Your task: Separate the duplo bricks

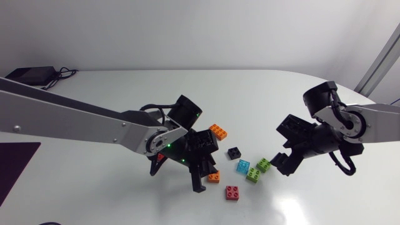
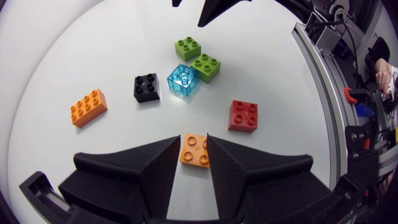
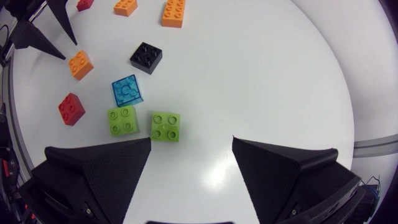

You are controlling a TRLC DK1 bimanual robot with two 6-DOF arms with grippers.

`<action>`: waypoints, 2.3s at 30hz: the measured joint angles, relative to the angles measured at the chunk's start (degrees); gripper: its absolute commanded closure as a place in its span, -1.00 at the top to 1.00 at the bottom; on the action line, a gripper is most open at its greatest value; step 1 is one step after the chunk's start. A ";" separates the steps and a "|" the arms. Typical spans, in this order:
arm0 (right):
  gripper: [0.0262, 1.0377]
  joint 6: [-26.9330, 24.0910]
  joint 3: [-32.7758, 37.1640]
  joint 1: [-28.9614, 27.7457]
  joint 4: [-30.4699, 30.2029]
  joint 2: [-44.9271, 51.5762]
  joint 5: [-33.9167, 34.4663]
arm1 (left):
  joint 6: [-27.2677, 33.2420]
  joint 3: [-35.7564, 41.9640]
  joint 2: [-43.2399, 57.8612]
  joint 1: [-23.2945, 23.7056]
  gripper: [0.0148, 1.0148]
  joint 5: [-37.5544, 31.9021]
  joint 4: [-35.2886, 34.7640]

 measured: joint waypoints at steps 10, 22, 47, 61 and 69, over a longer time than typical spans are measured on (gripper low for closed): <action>0.81 -1.49 -0.85 -0.83 -0.02 0.00 -0.70 | 5.27 0.42 0.98 0.24 0.37 -0.17 -3.80; 0.81 -3.65 -1.03 -2.86 -0.20 -0.11 -1.64 | 12.26 9.81 5.44 -0.48 0.48 -2.78 -18.51; 0.81 -5.49 -2.14 -5.66 -0.15 -0.20 -3.96 | 13.68 19.08 12.09 -3.17 0.08 -5.18 -25.51; 0.81 -6.43 -2.89 -6.71 -0.20 -0.85 -4.57 | 13.25 21.84 13.81 -3.52 -0.53 -6.03 -27.98; 0.81 -6.58 -3.21 -6.69 -0.17 -1.81 -4.57 | 13.27 21.09 13.22 -2.95 -0.53 -6.23 -27.85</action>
